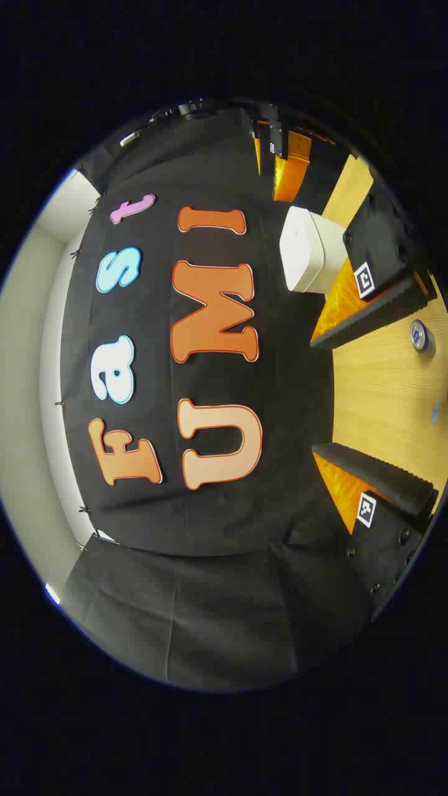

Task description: Press the lid of the desktop garbage bin to open it, pick up the crumpled paper on the desktop and throw it into the bin, then pick up the pop can on the desktop and drop it into the bin, and finally close the garbage bin lid.

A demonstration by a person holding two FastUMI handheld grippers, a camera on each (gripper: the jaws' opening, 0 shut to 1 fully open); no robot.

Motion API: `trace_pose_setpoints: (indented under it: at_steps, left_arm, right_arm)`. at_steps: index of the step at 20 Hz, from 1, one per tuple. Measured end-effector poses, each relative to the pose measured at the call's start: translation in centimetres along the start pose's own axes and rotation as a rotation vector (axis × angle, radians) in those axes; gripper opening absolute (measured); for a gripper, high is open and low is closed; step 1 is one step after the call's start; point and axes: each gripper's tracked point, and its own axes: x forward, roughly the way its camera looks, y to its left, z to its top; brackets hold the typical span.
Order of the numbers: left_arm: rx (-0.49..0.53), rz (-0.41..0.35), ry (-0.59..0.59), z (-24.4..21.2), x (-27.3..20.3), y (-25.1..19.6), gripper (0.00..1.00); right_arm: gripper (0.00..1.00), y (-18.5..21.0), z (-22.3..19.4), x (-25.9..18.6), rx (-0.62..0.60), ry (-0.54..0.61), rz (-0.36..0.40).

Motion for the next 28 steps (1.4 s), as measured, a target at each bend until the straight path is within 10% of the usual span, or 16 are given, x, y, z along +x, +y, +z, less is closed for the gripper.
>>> trace_pose_setpoints:
  at_steps: [28]
  left_arm:
    - [0.031,-0.102,0.048,-2.6,-0.5,3.1,0.98]
  right_arm:
    - [0.86,-2.2,2.3,1.1,-0.063,-0.019,-0.19]
